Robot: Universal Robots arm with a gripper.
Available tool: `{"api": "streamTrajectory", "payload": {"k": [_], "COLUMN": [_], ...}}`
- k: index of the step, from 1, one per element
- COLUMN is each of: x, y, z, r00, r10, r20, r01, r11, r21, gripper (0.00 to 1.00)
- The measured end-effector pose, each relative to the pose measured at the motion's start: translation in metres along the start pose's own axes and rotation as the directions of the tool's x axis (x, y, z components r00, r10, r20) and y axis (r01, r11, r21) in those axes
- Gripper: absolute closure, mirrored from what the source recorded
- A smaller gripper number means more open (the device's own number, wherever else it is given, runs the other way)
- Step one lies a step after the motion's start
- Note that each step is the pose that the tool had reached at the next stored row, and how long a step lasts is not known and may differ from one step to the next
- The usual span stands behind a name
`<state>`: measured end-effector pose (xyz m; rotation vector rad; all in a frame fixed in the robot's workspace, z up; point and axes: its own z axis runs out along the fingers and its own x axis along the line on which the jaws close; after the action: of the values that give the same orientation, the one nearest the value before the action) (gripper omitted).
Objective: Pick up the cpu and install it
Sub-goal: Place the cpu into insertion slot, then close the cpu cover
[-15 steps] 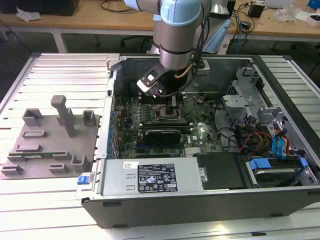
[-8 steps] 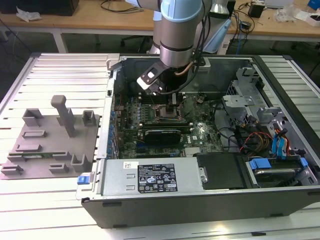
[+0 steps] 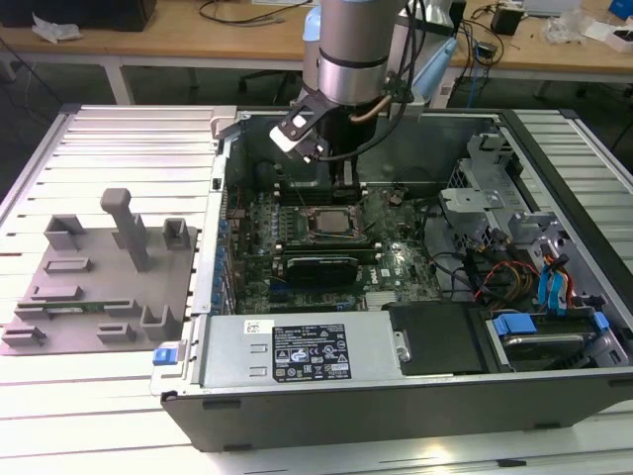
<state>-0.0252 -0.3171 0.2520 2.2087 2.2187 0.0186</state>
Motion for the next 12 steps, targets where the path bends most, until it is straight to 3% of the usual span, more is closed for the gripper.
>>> {"api": "streamTrajectory", "payload": {"k": [4,12], "x": [0.0002,0.0002], "y": [0.0002,0.0002], "z": [-0.0136,-0.0140], "r00": [1.0000,1.0000], "r10": [0.000,0.000], "r20": [0.0026,0.0045], "r01": [0.000,0.000], "r11": [1.0000,1.0000], "r21": [0.0000,0.0000], "gripper": [0.89,0.89]}}
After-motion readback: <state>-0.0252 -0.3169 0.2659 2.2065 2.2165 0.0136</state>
